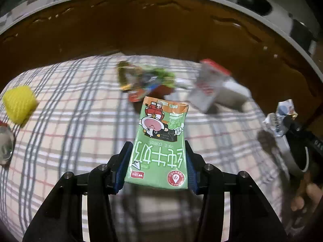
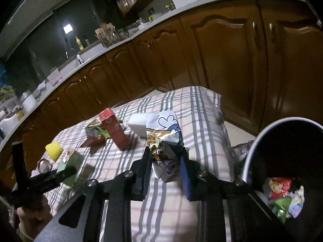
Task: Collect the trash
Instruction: 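Carry the milk carton and foil wrapper over the black bin with both grippers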
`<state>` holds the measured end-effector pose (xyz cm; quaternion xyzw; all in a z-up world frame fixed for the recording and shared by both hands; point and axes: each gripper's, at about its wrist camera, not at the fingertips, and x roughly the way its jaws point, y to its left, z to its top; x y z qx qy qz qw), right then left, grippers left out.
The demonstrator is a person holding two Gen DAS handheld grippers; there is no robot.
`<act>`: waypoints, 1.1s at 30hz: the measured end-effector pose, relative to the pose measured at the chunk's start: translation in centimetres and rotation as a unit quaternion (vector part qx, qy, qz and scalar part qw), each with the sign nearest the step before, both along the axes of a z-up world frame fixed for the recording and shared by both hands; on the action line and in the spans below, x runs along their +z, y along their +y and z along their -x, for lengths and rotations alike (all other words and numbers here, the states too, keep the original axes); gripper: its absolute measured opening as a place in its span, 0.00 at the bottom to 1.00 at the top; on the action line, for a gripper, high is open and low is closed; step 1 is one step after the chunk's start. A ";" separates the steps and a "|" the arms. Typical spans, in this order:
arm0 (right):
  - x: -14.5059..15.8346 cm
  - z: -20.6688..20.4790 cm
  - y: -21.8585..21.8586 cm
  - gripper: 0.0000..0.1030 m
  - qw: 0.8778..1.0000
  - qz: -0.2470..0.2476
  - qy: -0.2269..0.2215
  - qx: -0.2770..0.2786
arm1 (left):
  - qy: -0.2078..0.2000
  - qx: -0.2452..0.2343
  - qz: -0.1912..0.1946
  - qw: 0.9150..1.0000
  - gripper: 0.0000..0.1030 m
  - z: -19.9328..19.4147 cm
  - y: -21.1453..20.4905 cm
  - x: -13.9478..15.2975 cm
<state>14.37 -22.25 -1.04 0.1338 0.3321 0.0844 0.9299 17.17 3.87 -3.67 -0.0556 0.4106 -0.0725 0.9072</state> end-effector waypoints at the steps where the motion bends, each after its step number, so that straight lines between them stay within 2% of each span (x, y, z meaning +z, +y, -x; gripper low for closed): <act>1: 0.1 0.6 -0.3 0.26 1.000 0.000 -0.001 -0.001 | -0.002 -0.007 0.003 1.000 0.46 0.1 -0.7 0.2; 13: 0.8 5.5 -4.3 0.26 0.999 -0.005 -0.004 -0.045 | -0.009 -0.115 0.016 0.993 0.46 2.8 -10.1 1.8; 33: 0.3 10.2 -12.5 0.26 0.991 -0.009 -0.004 -0.135 | -0.002 -0.213 0.009 0.977 0.46 3.6 -20.2 2.9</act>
